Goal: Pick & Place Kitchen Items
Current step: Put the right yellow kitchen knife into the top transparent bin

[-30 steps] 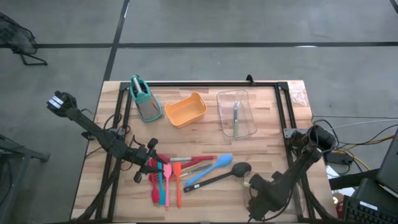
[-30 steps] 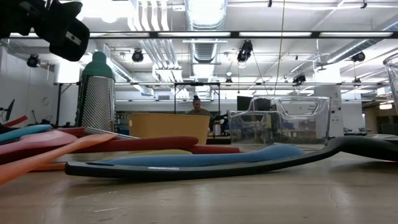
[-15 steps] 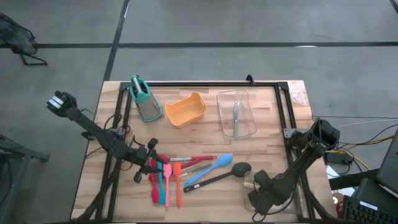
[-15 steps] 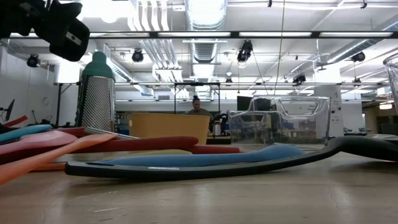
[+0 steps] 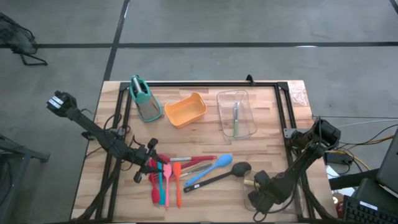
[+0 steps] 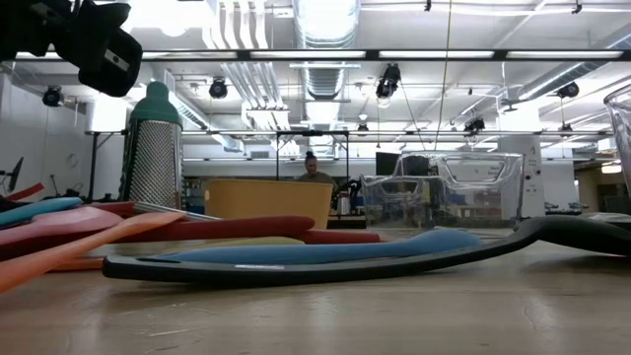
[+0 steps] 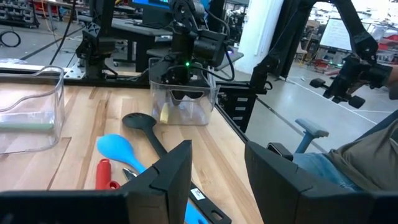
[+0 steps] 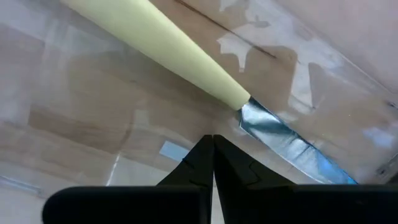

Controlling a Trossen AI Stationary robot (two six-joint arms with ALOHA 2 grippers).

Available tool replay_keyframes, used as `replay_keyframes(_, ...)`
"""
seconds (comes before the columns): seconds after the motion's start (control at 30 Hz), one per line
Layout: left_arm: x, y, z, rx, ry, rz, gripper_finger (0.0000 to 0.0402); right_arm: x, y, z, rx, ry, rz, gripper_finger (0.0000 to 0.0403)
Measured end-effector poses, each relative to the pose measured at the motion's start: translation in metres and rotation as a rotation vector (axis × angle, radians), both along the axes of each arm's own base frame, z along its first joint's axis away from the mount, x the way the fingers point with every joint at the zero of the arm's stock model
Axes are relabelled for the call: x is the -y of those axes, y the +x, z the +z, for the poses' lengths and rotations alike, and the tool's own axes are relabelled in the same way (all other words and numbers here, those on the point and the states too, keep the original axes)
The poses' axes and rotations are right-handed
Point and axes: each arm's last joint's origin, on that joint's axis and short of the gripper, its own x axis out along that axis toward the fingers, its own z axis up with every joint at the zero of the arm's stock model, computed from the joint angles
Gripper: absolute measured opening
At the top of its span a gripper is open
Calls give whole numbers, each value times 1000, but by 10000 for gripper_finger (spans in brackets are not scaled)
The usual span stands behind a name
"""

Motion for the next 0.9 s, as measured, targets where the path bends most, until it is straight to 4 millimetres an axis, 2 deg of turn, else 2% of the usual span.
replay_keyframes(0.13,0,0,0,0,0,0,156,-2,2,3,19,-14,9,13)
replay_keyframes(0.23,0,0,0,0,1,0,156,-4,6,9,74,-40,33,31)
replay_keyframes(0.43,0,0,0,-1,2,0,156,-3,6,14,79,-92,30,99)
replay_keyframes(0.67,0,0,0,-1,2,-1,156,1,1,5,50,-128,16,185)
replay_keyframes(0.9,0,0,0,-1,1,-1,156,0,3,5,66,-133,78,235)
